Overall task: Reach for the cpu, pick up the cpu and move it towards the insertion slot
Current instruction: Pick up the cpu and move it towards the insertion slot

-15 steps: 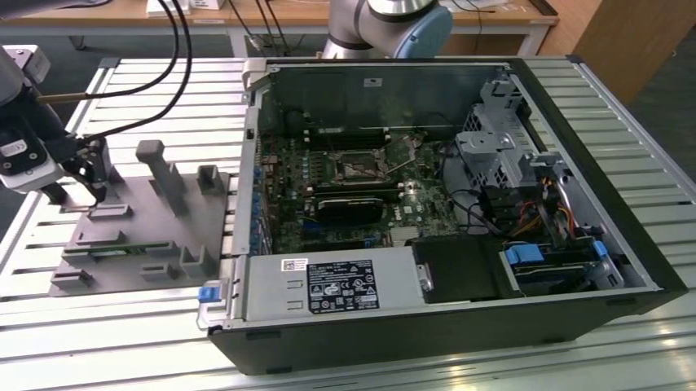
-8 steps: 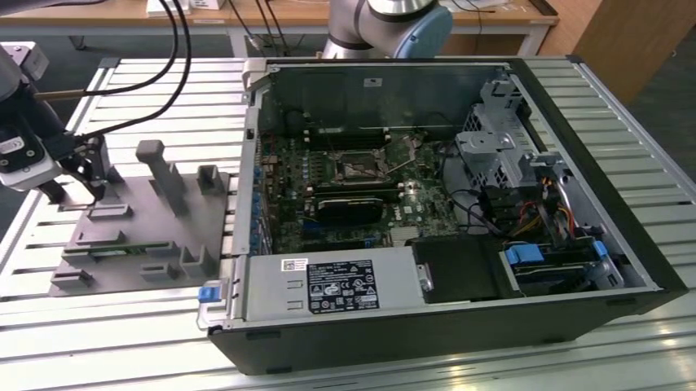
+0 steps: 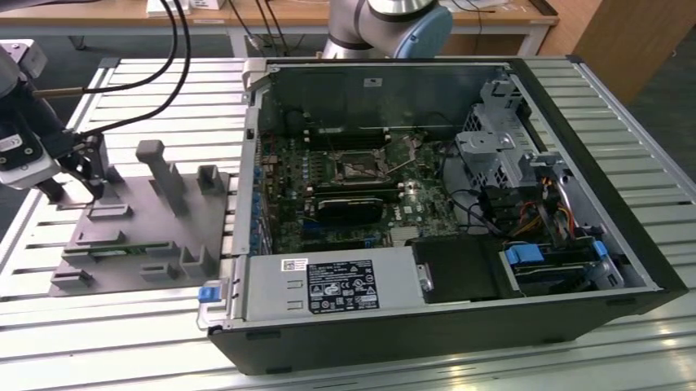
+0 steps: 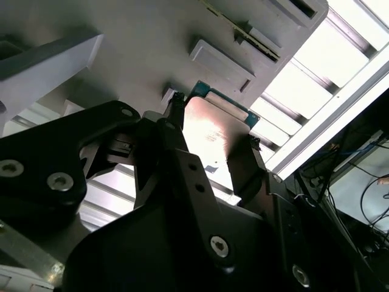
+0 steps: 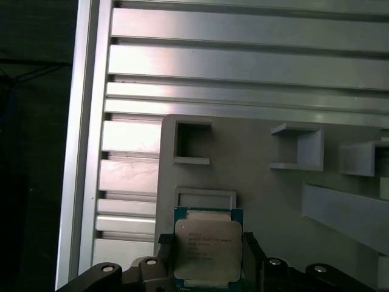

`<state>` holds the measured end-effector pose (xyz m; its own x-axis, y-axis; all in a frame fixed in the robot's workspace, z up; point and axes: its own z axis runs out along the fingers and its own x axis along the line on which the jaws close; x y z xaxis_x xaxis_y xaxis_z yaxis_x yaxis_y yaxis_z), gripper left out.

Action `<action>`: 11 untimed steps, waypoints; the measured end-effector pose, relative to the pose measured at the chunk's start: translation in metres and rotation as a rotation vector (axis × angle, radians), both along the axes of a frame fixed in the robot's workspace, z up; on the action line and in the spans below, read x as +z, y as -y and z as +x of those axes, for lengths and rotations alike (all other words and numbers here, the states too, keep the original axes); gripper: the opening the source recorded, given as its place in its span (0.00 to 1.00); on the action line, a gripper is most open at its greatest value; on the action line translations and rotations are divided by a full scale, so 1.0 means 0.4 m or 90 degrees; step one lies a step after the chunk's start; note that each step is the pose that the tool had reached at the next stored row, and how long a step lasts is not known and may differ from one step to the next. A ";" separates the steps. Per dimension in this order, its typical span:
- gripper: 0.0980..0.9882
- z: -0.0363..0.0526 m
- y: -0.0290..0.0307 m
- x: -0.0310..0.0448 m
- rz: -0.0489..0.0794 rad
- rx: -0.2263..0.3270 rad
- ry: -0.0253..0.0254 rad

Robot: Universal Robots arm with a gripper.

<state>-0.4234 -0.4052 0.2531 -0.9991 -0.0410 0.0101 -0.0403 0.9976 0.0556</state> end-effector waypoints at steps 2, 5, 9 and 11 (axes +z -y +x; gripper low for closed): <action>0.49 0.000 0.000 0.003 0.000 0.000 0.0001; 0.49 0.000 0.000 0.008 0.000 0.000 0.0002; 0.49 0.000 -0.001 0.012 0.000 0.000 0.0002; 0.49 0.000 -0.001 0.013 0.000 0.000 0.0002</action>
